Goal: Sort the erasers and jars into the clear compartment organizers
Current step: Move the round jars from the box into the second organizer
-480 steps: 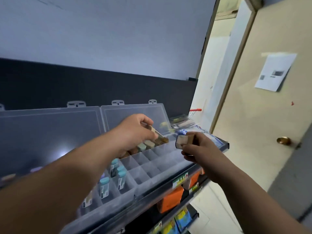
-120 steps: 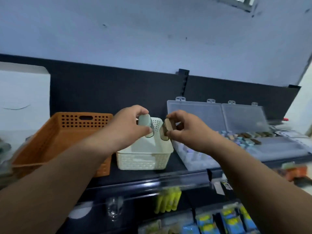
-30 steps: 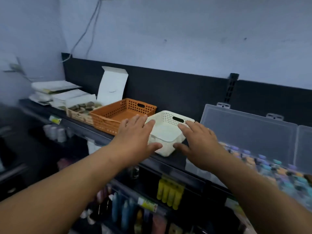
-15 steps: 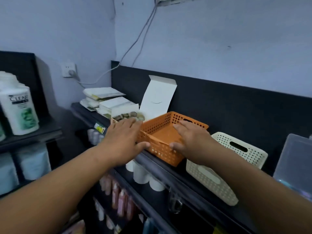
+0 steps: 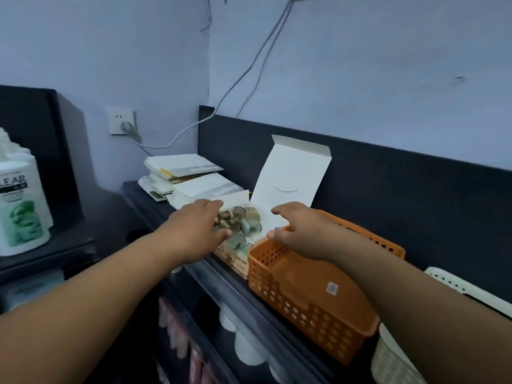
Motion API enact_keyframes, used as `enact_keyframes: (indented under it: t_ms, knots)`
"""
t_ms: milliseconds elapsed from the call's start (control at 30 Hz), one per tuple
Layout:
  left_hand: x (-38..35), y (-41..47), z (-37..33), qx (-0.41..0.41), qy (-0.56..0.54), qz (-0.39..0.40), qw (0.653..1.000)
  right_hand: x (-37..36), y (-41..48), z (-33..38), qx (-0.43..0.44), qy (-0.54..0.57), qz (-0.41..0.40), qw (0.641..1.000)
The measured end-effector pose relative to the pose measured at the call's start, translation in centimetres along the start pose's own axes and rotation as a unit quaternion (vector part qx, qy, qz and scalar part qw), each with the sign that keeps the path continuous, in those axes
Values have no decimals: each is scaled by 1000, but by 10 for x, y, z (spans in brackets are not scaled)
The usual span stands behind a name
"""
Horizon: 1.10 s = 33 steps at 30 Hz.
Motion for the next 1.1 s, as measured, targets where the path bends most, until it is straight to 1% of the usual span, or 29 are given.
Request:
enact_keyframes:
  t_ms: [67,200,367,500,700,800,933,1033,1100]
  knots:
    - [0,31,15,-16,-2,9,1000,2,29,4,-10,4,-3,1000]
    - [-3,89,35,-58,-2,61,996,3,81,11,-45,5,16,999]
    - [1,151,52,-128,4,95,987,-1,141,6,-111,-3,53,992]
    - [-9,193,55,-172,1,125,977,-11,174,1,-144,-4,84,986]
    - [-31,230,42,-249,36,169,953,-31,204,-4,-178,3,135,975]
    - [-41,239,34,-276,49,191,941,-31,202,-13,-190,19,110,975]
    - [-50,253,29,-282,55,210,935,-16,188,-24,-208,58,53,975]
    - [-54,262,25,-286,50,215,933,-7,171,-33,-221,93,18,971]
    - [-56,265,21,-289,66,206,933,-4,160,-37,-229,119,0,966]
Point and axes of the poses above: each hand's wrist, its own y-axis towards the middle knuckle, its own x-axis out of the back of the hand, z = x × y, the point moved 5 cm from there along y, towards the middle knuckle, and after that the axes turned 15 degrees about z, right-handed, at the moved point
